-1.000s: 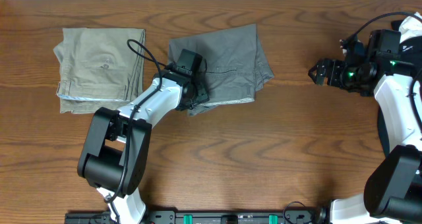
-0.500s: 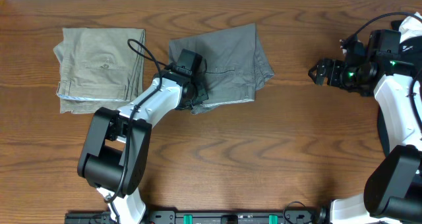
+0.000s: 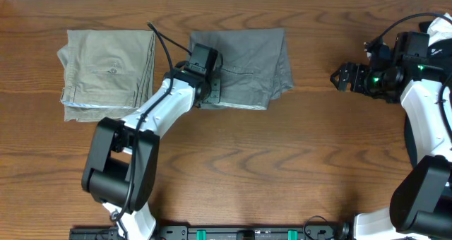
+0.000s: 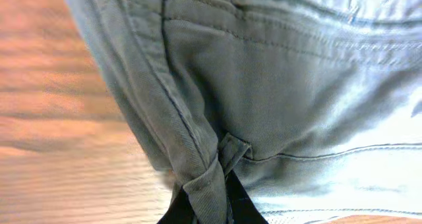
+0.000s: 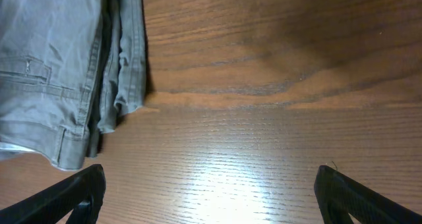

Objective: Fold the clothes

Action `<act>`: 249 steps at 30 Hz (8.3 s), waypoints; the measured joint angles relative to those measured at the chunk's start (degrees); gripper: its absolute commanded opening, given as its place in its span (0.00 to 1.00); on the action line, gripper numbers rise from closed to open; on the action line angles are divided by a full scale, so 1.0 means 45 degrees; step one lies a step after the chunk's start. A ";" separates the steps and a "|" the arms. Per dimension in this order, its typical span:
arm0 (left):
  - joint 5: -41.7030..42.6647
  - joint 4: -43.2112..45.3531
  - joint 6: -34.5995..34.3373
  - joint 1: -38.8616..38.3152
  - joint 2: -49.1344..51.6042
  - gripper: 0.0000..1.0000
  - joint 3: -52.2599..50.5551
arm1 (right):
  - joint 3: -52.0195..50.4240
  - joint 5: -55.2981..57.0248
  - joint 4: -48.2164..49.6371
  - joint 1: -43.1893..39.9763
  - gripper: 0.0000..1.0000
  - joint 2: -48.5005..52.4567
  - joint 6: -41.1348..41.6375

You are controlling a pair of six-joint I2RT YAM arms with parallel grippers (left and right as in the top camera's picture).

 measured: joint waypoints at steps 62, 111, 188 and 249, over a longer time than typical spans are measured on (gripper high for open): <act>-0.6271 0.2006 0.4473 0.5459 -0.3473 0.06 0.0015 | 0.0000 0.0000 0.0000 0.0000 0.99 0.0000 0.0000; -0.7470 0.1812 0.2720 0.7597 -0.3206 0.06 0.0015 | 0.0000 0.0000 0.0000 0.0000 0.99 0.0000 0.0000; 0.2288 0.0466 -0.1549 0.8786 -0.5445 0.98 -0.0427 | 0.0000 0.0000 0.0000 0.0000 0.99 0.0000 0.0000; 0.2283 0.0384 -0.1545 0.8786 -0.5416 0.98 -0.0427 | -0.2254 0.0257 0.1263 0.3638 0.99 -1.1302 -0.0005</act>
